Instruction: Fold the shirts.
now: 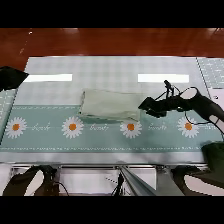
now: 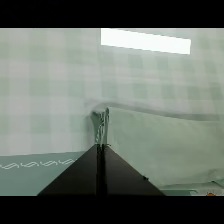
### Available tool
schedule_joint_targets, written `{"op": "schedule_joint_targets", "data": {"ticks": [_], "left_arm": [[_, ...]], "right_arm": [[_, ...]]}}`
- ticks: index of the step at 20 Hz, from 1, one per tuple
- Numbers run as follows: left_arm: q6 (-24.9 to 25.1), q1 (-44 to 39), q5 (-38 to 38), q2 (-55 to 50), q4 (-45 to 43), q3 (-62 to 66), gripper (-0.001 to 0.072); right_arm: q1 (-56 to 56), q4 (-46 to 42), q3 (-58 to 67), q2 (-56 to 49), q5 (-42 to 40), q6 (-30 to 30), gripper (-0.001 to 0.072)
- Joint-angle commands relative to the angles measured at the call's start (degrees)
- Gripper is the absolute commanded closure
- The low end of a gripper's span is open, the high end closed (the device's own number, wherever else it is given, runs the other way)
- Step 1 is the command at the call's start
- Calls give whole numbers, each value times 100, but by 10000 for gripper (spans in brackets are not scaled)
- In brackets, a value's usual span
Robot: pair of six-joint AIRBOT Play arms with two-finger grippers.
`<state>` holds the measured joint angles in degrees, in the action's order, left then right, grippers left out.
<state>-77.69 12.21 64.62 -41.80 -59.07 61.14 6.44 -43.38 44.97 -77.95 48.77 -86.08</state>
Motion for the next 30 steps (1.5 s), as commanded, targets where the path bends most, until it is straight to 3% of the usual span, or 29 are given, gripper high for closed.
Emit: {"op": "schedule_joint_targets", "data": {"ticks": [1, 2, 3, 4, 5, 8, 13, 16, 18, 21, 25, 30], "left_arm": [[0, 2, -2, 4, -11, -2, 689], [0, 2, -2, 2, -11, -2, 689], [0, 2, -4, 2, -11, -2, 689], [2, 2, -4, 2, -11, -2, 689], [2, 2, -7, 2, -35, -4, 689], [2, 2, -7, -9, -310, -7, 689], [-17, -11, -339, -26, -170, -396, 689], [-13, -9, -763, -39, 216, -807, 689], [-11, -55, -1097, -42, 258, -1095, 689], [4, -175, -1471, -42, 258, -1443, 688], [7, -212, -1523, -39, 256, -1631, 688], [190, -210, -1860, -42, 254, -1672, 688]], "right_arm": [[505, 1121, -63, -400, -962, 59, 115], [592, 1381, -63, -457, -1069, 94, 154], [627, 1545, -63, -474, -1082, 197, 335], [621, 1685, -63, -466, -988, 310, 583], [553, 1777, -63, -437, -807, 426, 687], [109, 1759, -63, -101, -149, 1113, 687], [-1272, 1528, 37, 1593, 780, 1025, 688], [-2430, 205, 748, 2643, 1510, -20, 688], [-3362, -765, 1493, 3027, 2487, -546, 688], [-4889, -1550, 2448, 3283, 3866, -732, 688], [-6719, -1794, 3224, 3355, 4795, -774, 688], [-8081, -3392, 3394, 3366, 5751, -306, 688]]}}
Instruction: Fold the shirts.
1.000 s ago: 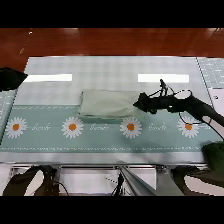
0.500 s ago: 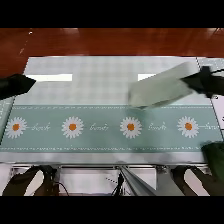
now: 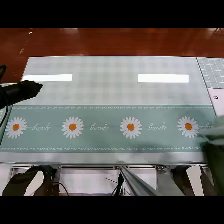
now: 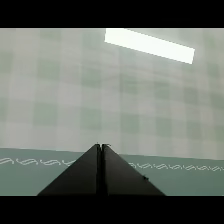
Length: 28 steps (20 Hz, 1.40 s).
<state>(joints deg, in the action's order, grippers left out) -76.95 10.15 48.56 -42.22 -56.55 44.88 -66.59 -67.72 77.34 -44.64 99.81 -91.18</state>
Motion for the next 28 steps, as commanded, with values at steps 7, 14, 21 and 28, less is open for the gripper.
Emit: {"op": "schedule_joint_targets", "data": {"ticks": [7, 14, 21, 28], "left_arm": [[601, -4, -1268, 0, -7, -44, 688], [601, 90, -2387, 2, -46, -39, 688], [603, 166, -2402, 4, -315, -39, 688], [603, 166, -2400, 7, -326, -39, 688]], "right_arm": [[-1080, -2940, 155, 177, 651, 125, 687], [-1080, -4083, 144, 341, 651, 184, 687], [-1080, -4079, 138, 404, 654, 291, 685], [-1080, -4345, 138, 540, 605, 487, 354]]}}
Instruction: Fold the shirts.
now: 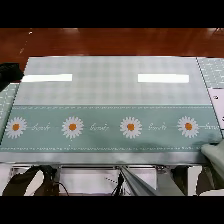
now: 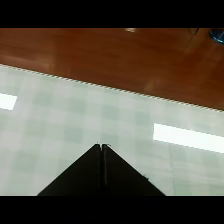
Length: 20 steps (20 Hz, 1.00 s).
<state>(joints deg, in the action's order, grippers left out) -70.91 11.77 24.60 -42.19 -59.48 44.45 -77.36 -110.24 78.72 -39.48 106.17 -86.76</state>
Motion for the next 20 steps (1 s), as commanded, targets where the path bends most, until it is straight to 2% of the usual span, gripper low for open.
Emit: {"op": "schedule_joint_targets", "data": {"ticks": [1, 5, 7, 9, 11, 14, 15, 17, 20], "left_arm": [[0, 4, -4, 4, -35, 4, 688], [0, 4, -4, 7, -33, 4, 688], [-4, 4, -4, 35, -28, 7, 670], [-4, -2, 7, 96, -24, 42, 583], [-2, -2, 302, 122, -24, 186, 328], [-72, -105, 1849, -92, 39, 721, 323], [-85, -282, 2312, -225, 57, 914, 323], [-72, -758, 2785, -562, 48, 1259, 319], [-105, -1672, 3062, -1322, -299, 1766, 314]], "right_arm": [[-2, -96, 0, 24, -39, 44, 324], [-2, -46, 0, 24, -173, 26, 324], [-2, 273, 0, 24, -544, 13, 325], [-2, 1305, 0, 15, -1241, 24, 325], [-2, 2872, 0, -107, -1838, 199, 324], [168, 5359, 0, -595, -1696, 726, 325], [479, 5707, 0, -748, -1539, 798, 325], [1401, 5455, 0, -909, -1537, 894, 325], [3206, 3932, -63, -1193, -1499, 946, 324]]}}
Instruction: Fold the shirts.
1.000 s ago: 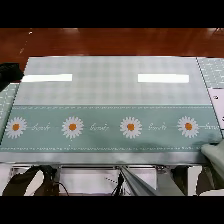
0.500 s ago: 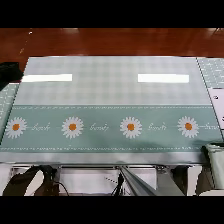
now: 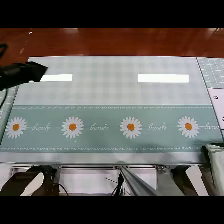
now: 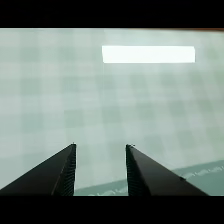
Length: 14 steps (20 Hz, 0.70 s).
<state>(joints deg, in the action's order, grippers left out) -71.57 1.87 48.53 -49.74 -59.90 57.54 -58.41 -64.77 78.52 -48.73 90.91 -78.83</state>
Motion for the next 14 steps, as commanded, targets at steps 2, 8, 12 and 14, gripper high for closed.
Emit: {"op": "schedule_joint_targets", "data": {"ticks": [2, 8, 12, 14], "left_arm": [[-435, -1222, 1189, -1176, -885, 776, 311], [-1478, -1893, 2249, -1902, -1947, 1097, -13], [-1867, -1891, 2046, -1908, -1958, 1095, -13], [-1941, -1891, 2048, -1917, -1967, 1095, -13]], "right_arm": [[2347, -1349, -332, -446, 28, 146, 226], [4019, -1475, -1491, -605, -772, 313, 209], [4341, -1274, -1803, -610, -1801, 343, 89], [4341, -1123, -1880, -610, -2055, 354, 90]]}}
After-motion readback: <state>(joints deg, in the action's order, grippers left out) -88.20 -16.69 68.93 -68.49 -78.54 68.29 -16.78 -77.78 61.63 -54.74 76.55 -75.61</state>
